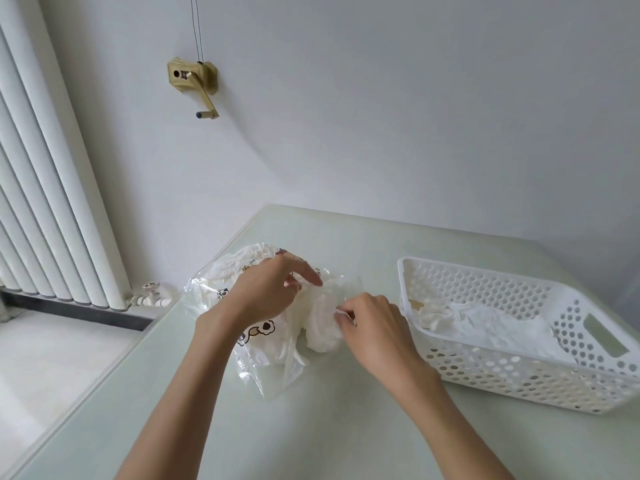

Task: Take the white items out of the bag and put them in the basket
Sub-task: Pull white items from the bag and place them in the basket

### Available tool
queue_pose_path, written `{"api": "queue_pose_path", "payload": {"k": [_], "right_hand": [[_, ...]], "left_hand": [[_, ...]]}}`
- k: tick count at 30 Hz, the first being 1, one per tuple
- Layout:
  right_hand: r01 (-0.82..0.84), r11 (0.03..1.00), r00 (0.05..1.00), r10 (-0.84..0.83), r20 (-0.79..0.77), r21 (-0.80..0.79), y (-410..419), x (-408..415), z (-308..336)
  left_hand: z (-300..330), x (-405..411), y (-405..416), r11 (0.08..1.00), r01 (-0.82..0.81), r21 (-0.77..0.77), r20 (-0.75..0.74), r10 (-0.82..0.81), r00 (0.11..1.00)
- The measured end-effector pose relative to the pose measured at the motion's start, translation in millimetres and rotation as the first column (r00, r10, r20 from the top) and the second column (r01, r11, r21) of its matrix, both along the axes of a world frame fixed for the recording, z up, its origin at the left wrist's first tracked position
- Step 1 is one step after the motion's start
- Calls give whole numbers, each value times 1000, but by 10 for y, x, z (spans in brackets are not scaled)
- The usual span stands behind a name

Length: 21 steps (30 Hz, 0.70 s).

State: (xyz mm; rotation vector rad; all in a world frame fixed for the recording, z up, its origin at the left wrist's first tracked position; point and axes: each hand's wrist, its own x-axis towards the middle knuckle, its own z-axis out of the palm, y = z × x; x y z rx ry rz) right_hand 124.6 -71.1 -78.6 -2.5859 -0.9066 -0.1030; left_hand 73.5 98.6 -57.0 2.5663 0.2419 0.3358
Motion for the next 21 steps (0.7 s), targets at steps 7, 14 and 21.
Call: {"api": "queue_pose_path", "payload": {"k": [7,14,21], "right_hand": [[27,973,999,-19,-35,229,32,-55,120],[-11,982,986,42,-160,191,17,72,75],[-15,894,986,87,-141,448,-67,147,204]], "left_hand": [[-4,9,42,998,30,-62,-6,-30,1000],[0,-35,90,962,162,-221,-79,-183,980],[-12,42,-148,993,95,71,12,-96,995]]}}
